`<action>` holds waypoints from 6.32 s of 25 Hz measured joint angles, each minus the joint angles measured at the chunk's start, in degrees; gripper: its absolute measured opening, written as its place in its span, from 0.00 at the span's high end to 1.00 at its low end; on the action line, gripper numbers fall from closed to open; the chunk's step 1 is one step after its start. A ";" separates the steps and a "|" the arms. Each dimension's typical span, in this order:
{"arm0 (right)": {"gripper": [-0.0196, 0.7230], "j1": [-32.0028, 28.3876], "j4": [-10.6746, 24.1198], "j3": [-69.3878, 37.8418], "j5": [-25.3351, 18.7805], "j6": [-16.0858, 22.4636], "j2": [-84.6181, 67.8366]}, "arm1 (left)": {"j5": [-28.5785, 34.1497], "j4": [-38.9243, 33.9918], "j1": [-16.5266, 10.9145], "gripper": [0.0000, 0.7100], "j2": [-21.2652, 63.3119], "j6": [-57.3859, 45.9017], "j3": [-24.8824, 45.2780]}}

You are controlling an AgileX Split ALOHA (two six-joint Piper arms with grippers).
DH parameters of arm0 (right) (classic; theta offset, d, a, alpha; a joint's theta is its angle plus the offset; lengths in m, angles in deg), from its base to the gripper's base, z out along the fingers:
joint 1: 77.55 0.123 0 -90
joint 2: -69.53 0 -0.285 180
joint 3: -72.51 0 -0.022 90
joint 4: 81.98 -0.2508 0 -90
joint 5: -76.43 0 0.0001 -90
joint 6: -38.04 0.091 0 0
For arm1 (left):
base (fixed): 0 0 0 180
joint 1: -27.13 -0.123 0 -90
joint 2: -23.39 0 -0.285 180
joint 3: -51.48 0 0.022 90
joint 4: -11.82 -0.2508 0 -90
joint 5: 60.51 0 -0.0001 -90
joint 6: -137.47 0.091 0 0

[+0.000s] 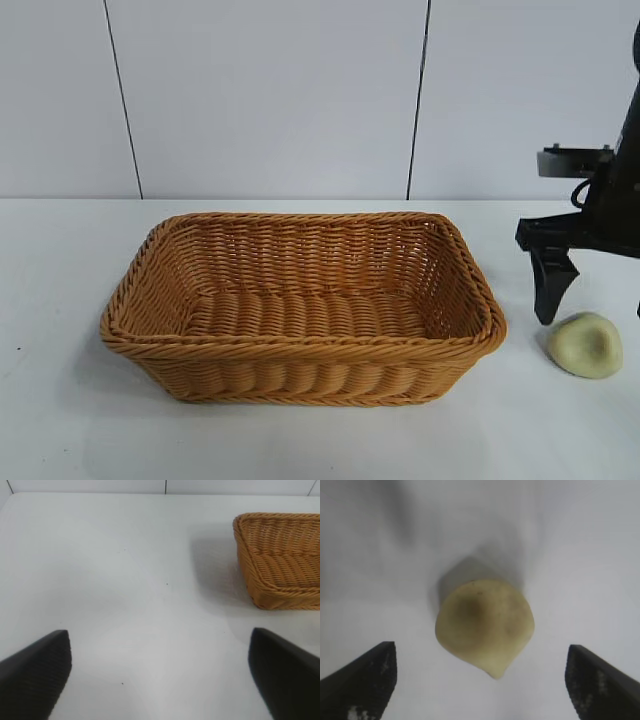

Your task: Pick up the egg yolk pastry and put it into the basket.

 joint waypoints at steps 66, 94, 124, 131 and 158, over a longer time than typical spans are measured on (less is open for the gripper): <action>0.78 31.14 -3.61 21.94 -4.51 3.06 -5.29 | -0.12 0.00 0.00 0.02 0.00 0.00 0.00; 0.09 31.14 -3.37 22.00 -4.71 3.00 5.32 | -0.12 -0.37 0.00 0.02 0.00 0.00 0.00; 0.09 19.96 11.28 50.26 -25.55 2.75 -0.61 | -0.12 -0.37 0.00 0.02 0.00 0.00 0.00; 0.09 4.07 11.82 50.26 -25.61 1.00 -0.61 | -0.12 -0.37 0.00 0.02 0.00 0.00 0.00; 0.09 -6.45 -1.58 17.80 -25.47 -6.05 -22.28 | -0.12 -0.42 0.00 0.02 0.00 0.00 0.00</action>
